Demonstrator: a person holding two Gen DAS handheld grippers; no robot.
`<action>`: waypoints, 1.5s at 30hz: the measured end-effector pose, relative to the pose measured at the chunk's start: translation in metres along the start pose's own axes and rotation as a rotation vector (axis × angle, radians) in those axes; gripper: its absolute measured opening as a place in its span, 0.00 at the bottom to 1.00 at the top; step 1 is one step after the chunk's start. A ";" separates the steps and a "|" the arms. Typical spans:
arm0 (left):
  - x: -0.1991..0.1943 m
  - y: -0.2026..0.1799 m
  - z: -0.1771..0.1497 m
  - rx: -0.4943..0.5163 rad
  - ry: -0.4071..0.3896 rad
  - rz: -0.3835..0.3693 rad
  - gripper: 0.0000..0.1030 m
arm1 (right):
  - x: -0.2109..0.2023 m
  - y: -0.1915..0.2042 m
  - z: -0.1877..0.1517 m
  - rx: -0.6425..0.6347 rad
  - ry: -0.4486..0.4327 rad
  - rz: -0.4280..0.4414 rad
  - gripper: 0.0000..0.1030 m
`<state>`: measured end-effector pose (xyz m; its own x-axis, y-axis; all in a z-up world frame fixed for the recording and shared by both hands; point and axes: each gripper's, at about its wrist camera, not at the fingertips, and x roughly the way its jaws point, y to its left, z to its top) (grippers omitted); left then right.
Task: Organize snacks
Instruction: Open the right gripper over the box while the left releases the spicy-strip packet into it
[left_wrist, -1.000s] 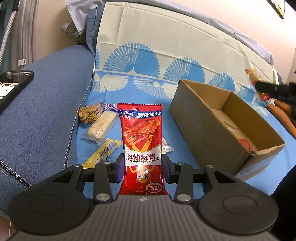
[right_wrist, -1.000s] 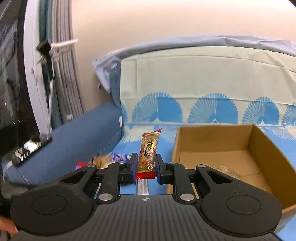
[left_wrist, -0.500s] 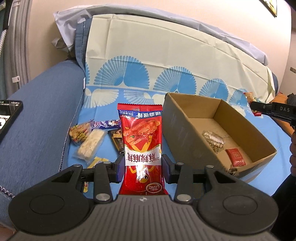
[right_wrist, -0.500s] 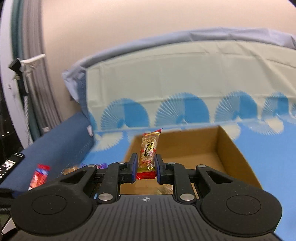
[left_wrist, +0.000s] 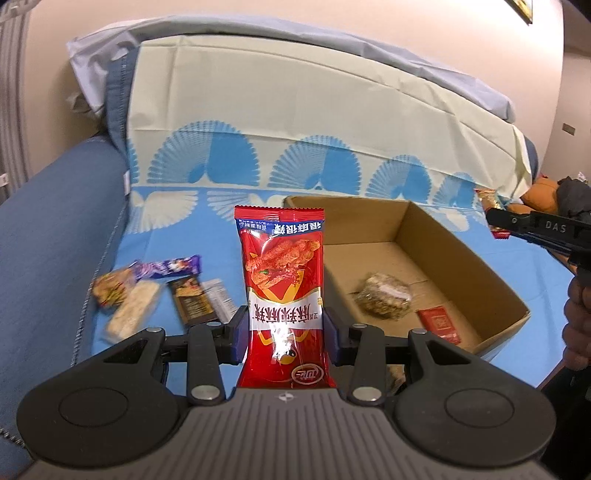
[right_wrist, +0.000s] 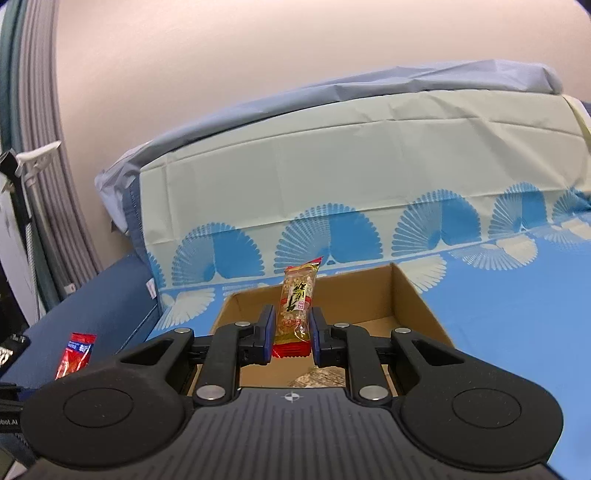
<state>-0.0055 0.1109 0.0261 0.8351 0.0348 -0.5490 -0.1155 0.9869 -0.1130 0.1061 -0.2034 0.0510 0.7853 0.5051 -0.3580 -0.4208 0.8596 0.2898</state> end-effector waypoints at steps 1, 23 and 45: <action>0.002 -0.004 0.003 0.002 -0.001 -0.005 0.44 | 0.000 -0.002 0.001 0.009 -0.004 -0.004 0.19; 0.044 -0.104 0.063 0.026 -0.056 -0.150 0.44 | -0.007 -0.031 0.004 0.094 -0.068 -0.125 0.19; 0.048 -0.134 0.082 0.067 -0.072 -0.176 0.44 | -0.002 -0.030 0.003 0.101 -0.060 -0.148 0.20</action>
<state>0.0941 -0.0069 0.0825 0.8758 -0.1304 -0.4648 0.0697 0.9869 -0.1457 0.1184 -0.2304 0.0452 0.8623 0.3658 -0.3502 -0.2537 0.9106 0.3264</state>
